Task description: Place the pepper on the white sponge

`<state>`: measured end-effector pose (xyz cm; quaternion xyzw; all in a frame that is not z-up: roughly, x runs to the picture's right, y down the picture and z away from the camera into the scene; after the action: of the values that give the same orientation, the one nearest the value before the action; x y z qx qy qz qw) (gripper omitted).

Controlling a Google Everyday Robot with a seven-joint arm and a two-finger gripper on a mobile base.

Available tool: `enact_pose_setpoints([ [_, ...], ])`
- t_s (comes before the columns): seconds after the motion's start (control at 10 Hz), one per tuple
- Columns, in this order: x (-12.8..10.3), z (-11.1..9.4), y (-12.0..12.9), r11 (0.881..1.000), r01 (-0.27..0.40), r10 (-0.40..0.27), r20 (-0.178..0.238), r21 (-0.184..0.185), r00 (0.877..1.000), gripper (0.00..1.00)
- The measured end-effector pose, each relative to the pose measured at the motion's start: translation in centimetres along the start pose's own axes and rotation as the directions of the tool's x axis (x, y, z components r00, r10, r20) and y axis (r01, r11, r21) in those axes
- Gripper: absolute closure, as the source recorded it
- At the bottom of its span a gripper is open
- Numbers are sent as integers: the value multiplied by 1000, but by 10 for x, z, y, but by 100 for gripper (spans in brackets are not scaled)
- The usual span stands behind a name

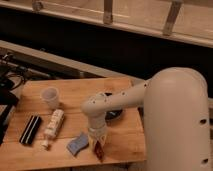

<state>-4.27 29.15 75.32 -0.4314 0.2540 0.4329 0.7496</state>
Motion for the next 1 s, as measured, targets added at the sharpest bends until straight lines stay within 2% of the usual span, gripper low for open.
enact_pose_setpoints([
  [0.1, 0, 1, 1, 1000, 5, -5, 0, 8, 1000, 93],
  [0.3, -4, -7, 0, 999, 16, -17, 39, 30, 999, 93],
  [0.6, -5, -56, 11, 997, 55, -62, 139, 55, 988, 93],
  [0.7, -4, -72, 15, 995, 72, -82, 169, 61, 982, 93],
  [0.8, -7, -95, 27, 991, 112, -124, 214, 67, 969, 93],
  [1.0, -19, -115, 57, 977, 204, -214, 263, 63, 941, 93],
])
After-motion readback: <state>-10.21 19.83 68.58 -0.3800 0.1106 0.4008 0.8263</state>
